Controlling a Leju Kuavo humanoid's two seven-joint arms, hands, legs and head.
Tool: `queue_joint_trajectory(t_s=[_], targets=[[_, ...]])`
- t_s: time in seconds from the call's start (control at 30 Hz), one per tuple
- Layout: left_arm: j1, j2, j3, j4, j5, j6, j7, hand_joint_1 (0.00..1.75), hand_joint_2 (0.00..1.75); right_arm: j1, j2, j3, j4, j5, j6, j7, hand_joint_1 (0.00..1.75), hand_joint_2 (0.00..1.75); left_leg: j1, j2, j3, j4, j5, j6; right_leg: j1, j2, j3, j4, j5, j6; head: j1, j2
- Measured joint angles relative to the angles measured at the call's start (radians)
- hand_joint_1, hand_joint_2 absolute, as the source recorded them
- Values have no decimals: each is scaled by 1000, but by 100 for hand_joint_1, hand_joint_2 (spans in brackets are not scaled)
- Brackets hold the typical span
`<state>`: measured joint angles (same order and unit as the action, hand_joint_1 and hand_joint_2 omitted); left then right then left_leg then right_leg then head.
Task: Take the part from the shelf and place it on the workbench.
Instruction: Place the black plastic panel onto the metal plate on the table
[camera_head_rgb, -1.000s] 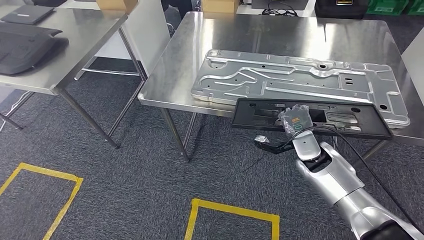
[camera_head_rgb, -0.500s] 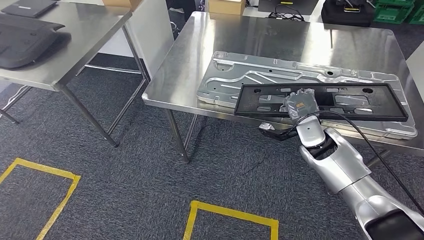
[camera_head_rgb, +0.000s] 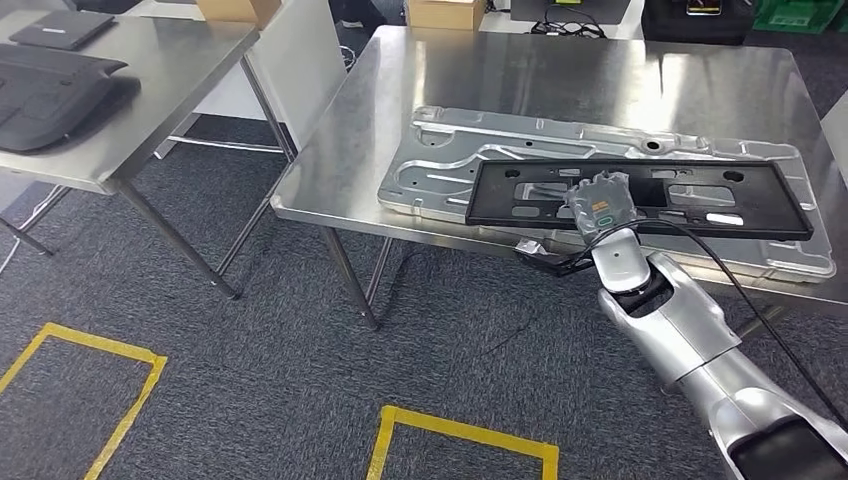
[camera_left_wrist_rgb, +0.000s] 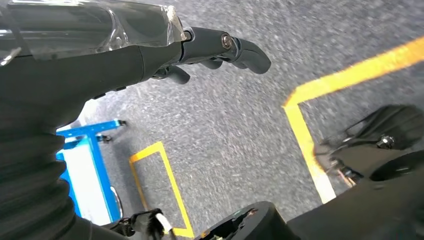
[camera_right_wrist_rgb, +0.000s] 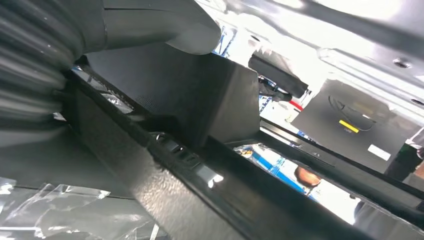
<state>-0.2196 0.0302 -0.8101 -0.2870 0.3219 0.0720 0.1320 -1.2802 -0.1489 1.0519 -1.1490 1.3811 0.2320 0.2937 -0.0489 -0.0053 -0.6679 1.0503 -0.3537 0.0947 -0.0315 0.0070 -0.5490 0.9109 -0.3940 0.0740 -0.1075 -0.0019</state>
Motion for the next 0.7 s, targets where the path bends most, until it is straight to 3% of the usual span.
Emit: queue_joint_trajectory(t_s=[0.07, 0.1, 0.17, 0.2, 0.27, 0.33, 0.37, 0.4, 0.43, 0.53, 0.6, 0.67, 0.7], targets=[[-2, 3, -1, 1, -5, 0, -1, 0, 175, -3, -1, -1, 1, 0, -3, 3, 175, 175, -32, -1, 60, -129, 54, 33, 10, 3, 11, -11, -1, -4, 0, 0], [-3, 5, -1, 1, -8, 0, -1, 0, 175, -2, -2, -1, 1, 0, -4, 3, 175, 175, -38, -2, 79, -163, 57, 40, 17, 4, 13, -13, -4, -7, 0, 0], [-5, 3, -3, 2, -15, 1, -1, 0, 175, -2, -2, -2, 3, 0, -6, 3, 175, 175, -29, -1, 98, -192, 49, 34, 32, 5, 11, -8, -13, -16, 0, 0], [-6, 2, -4, 2, -17, 1, -1, 0, 175, -3, -2, -2, 4, 0, -8, 3, 175, 175, -21, -1, 104, -200, 45, 26, 35, 3, 5, 6, -25, -15, 0, 0], [-6, -3, -5, 2, -21, 0, -2, 0, 175, -6, -2, -4, 7, 1, -14, 4, 175, 175, -15, -2, 111, -207, 43, 24, 32, -2, -34, 93, -77, -4, 0, 0], [-6, -5, -6, 2, -26, -2, -2, 0, 175, 0, -1, -4, 11, 1, -19, 3, 175, 175, -14, -2, 115, -206, 39, 32, 26, -2, -107, 244, -143, 5, 0, 0], [-6, -6, -8, 2, -29, -3, -2, 0, 175, 5, -1, -4, 14, 2, -20, 2, 175, 175, -13, -3, 116, -204, 36, 32, 24, -2, -139, 302, -159, 7, 0, 0], [-6, -7, -10, 2, -31, -4, -2, 0, 175, 9, -2, -4, 17, 2, -20, 2, 175, 175, -12, -4, 118, -201, 33, 31, 22, -3, -154, 323, -153, 10, 0, 0], [-6, -8, -11, 2, -33, -4, -2, 0, 175, 11, -2, -4, 20, 3, -20, 1, 175, 175, -11, -5, 120, -196, 28, 28, 20, -3, -149, 300, -126, 14, 0, 0], [-7, -9, -17, 2, -35, -4, -2, 0, 175, 10, -2, -4, 25, 4, -20, 1, 175, 175, -11, -6, 125, -176, 7, 17, 7, -2, -61, 98, -16, 31, 0, 0], [-10, -8, -20, 3, -35, -4, -2, 0, 175, 10, -4, -5, 27, 5, -19, 1, 175, 175, -16, -6, 126, -167, -3, 14, 1, 3, -25, 22, 5, 19, 0, 0], [-12, -7, -23, 3, -36, -4, -2, 0, 175, 11, -5, -6, 31, 5, -19, 1, 175, 175, -17, -7, 127, -166, -8, 15, -3, 5, -19, 10, 4, -2, 0, 0], [-12, -7, -23, 3, -36, -4, -2, 0, 175, 10, -5, -6, 32, 6, -19, 1, 175, 175, -16, -6, 122, -155, -17, 9, -7, 5, -17, 9, 2, -9, 0, 0]])
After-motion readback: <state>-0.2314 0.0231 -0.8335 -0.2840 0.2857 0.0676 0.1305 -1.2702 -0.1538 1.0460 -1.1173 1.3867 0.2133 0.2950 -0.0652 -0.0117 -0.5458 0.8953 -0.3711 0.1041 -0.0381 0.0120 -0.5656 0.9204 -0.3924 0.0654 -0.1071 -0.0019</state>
